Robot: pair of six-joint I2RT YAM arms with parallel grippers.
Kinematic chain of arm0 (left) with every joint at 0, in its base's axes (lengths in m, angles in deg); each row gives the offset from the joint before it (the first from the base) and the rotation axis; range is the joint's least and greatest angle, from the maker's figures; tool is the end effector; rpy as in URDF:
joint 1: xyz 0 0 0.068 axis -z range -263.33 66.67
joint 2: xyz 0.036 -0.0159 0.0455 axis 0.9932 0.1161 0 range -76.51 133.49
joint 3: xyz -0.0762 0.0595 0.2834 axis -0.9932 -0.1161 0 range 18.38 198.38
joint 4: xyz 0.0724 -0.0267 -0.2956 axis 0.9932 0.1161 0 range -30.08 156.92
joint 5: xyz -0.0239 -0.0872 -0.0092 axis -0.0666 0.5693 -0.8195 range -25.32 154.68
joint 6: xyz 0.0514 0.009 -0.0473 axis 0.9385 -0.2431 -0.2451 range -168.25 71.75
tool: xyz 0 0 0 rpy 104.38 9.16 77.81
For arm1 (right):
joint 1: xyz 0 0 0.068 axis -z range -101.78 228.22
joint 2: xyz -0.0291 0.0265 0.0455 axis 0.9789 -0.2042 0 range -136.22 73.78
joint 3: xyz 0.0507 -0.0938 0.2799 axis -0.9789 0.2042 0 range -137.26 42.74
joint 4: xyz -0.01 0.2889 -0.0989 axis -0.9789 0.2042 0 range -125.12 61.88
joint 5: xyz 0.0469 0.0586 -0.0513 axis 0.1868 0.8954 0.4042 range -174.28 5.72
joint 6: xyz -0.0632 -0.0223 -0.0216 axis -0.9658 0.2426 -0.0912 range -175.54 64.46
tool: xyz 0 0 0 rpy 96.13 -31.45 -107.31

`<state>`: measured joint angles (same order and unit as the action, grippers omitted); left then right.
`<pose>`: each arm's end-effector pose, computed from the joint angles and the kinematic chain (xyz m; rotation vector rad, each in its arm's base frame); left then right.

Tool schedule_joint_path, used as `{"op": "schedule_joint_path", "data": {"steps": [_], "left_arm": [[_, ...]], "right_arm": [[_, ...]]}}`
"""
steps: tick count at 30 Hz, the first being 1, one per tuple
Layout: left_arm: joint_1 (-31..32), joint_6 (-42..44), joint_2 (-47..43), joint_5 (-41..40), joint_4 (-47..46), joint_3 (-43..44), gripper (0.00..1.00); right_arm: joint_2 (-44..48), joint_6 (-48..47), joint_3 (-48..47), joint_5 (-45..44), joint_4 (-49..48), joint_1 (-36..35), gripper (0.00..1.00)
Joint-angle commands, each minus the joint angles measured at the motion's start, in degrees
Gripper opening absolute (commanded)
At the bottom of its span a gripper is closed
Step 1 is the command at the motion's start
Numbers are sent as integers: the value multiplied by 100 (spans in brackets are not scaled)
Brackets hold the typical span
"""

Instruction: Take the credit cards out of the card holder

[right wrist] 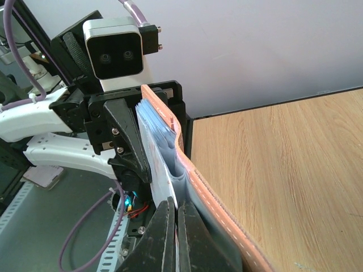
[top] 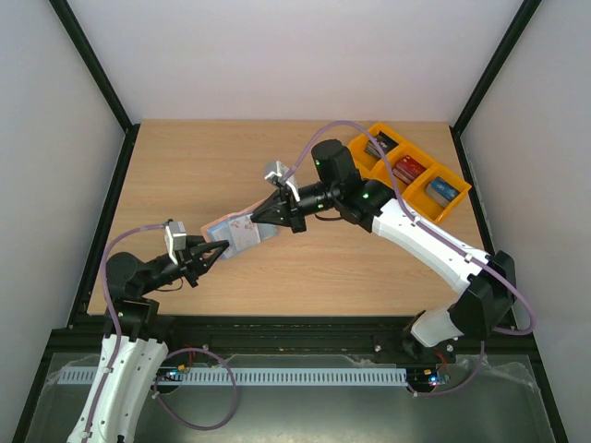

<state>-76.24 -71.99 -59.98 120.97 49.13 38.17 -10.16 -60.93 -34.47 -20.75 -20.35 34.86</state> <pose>0.1241 -0.0637 0.2987 0.6727 1.3732 -1.0803 0.2398 0.2973 0.3923 -1.4783 1.3673 1.4974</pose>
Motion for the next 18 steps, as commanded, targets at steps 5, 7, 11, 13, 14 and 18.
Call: {"op": "schedule_joint_path", "data": {"steps": [5, 7, 11, 13, 14, 18], "left_arm": [[-6, 120, -73, 138, -118, 36, 2], [-6, 129, -75, 155, -104, 44, 2], [-6, 105, -73, 136, -84, 37, 2], [-6, 44, -73, 44, -57, 38, 2], [-13, -12, -72, -60, -37, 41, 2], [-136, -406, -73, -1123, 368, -2, 2]], "right_arm": [[180, -246, 105, -107, 209, 379, 2], [176, -246, 101, -48, 271, 509, 2], [258, -337, 96, -138, 349, 582, 2], [313, -358, 75, -254, 404, 605, 2], [349, -353, 71, -325, 412, 661, 2], [596, 542, 416, -630, -455, 1259, 2]]}}
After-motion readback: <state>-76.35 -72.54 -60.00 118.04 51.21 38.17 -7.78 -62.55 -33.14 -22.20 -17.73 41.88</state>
